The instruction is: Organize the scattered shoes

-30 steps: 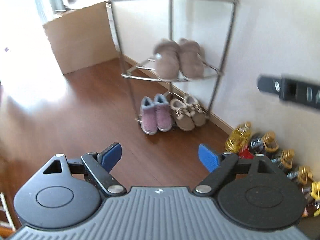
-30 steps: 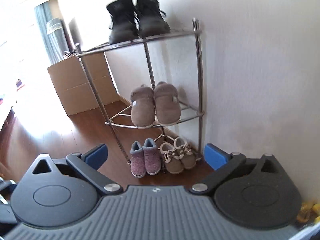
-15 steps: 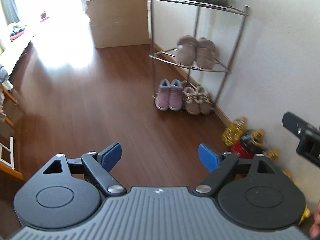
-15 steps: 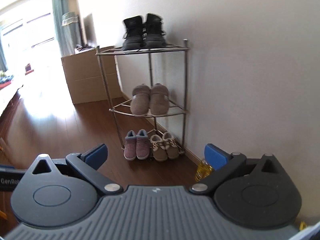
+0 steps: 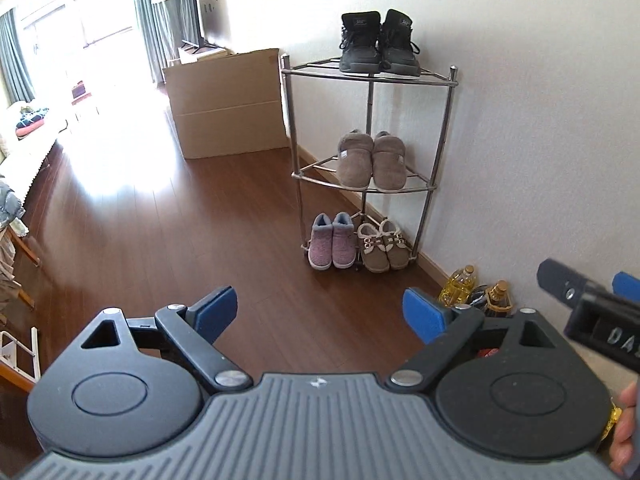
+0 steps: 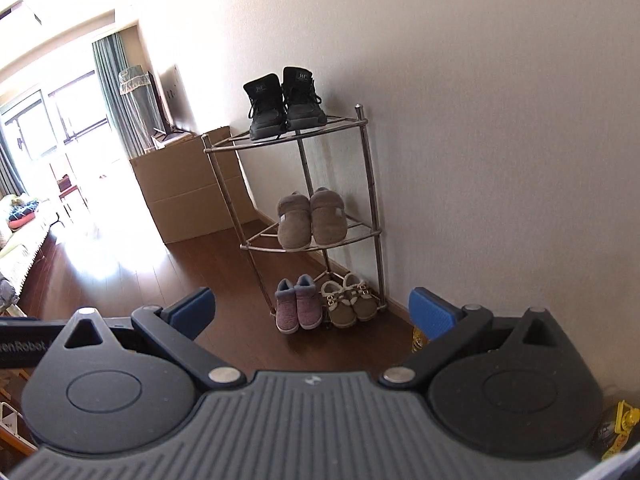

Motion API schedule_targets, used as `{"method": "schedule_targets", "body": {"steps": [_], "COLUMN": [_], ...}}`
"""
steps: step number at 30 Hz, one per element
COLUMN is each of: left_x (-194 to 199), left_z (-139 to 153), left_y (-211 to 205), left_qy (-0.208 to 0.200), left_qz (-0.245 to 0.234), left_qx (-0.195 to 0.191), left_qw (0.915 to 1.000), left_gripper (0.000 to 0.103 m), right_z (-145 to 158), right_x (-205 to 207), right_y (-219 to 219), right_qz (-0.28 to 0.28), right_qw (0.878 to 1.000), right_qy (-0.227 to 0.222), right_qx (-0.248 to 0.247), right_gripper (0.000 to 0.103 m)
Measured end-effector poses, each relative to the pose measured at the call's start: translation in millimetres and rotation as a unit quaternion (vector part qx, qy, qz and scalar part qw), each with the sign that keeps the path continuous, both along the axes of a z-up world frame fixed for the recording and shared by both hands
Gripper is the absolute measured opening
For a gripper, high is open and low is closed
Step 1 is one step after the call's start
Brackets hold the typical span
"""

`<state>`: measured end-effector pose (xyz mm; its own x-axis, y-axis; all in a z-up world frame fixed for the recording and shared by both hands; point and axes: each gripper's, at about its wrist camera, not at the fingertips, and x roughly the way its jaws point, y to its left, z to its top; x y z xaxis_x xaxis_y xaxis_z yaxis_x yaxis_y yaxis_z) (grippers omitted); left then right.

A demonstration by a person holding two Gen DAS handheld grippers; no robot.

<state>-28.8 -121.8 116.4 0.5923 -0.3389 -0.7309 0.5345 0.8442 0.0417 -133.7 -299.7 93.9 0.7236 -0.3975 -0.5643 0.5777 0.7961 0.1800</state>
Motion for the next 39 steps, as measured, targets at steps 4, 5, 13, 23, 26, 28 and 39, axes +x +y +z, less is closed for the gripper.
{"method": "schedule_targets", "body": {"steps": [4, 5, 13, 23, 26, 28, 39], "left_x": [2.4, 3.5, 5.8, -0.2, -1.5, -2.4, -9.3], "left_z": [4.5, 5.3, 5.0, 2.7, 2.0, 1.3, -7.0], "left_y": [23.4, 26.9, 47.6, 25.6, 12.9, 5.4, -54.8], "left_qy": [0.006, 0.009, 0.014, 0.009, 0.009, 0.01, 0.014], "left_qz": [-0.014, -0.014, -0.032, -0.045, -0.045, -0.046, -0.033], "left_qx": [-0.008, -0.01, -0.016, -0.008, -0.004, -0.002, 0.012], "left_qw": [0.9999, 0.9998, 0.9993, 0.9989, 0.9989, 0.9989, 0.9993], "left_gripper": [0.092, 0.092, 0.092, 0.092, 0.092, 0.092, 0.092], "right_z": [2.8, 4.4, 12.0, 17.8, 17.3, 16.7, 17.3], "right_x": [2.0, 1.9, 2.1, -14.4, -15.9, -15.8, -11.1], "right_y": [24.1, 29.8, 76.7, 78.2, 64.8, 54.5, -13.2], "right_qz": [-0.007, -0.007, -0.02, -0.066, -0.066, -0.064, -0.047], "right_qw": [1.0, 1.0, 1.0, 0.998, 0.998, 0.998, 0.998], "right_qy": [0.008, 0.008, 0.008, 0.006, 0.007, 0.013, 0.028], "right_qx": [0.004, 0.004, -0.021, -0.018, -0.016, -0.016, -0.012], "right_gripper": [0.102, 0.102, 0.102, 0.102, 0.102, 0.102, 0.102]}}
